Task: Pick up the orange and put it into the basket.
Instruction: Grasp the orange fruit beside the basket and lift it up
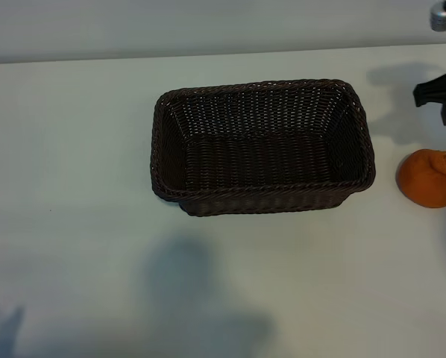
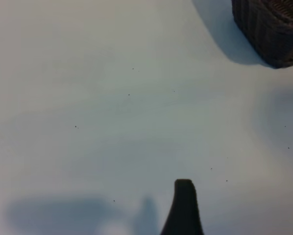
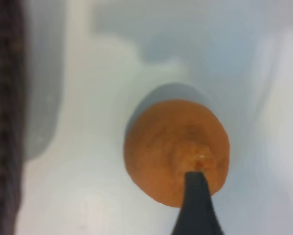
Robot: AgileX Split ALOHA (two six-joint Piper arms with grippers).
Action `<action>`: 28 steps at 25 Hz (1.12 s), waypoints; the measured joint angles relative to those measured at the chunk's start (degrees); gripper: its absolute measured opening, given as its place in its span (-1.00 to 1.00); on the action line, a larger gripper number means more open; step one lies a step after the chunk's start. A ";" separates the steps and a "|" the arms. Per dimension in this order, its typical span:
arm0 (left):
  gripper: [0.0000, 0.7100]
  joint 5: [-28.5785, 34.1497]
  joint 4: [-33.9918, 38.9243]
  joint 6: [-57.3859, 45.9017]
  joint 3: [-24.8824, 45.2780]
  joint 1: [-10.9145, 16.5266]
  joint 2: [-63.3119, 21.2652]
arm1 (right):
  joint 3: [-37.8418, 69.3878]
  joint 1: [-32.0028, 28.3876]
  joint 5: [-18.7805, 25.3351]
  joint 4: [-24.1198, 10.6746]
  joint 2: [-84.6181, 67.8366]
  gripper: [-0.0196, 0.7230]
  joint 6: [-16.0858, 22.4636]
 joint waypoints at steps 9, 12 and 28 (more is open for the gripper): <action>0.67 -0.05 -0.01 -1.75 0.00 0.00 0.00 | 0.00 -1.87 -0.04 3.94 3.47 0.39 -2.83; 0.67 -0.05 -0.01 -1.75 0.00 0.00 0.00 | 0.00 -1.87 -0.04 3.99 4.98 0.39 -2.83; 0.67 -0.05 0.13 -1.85 0.00 0.00 0.00 | -0.04 -1.88 -2.84 5.11 17.45 0.38 -3.33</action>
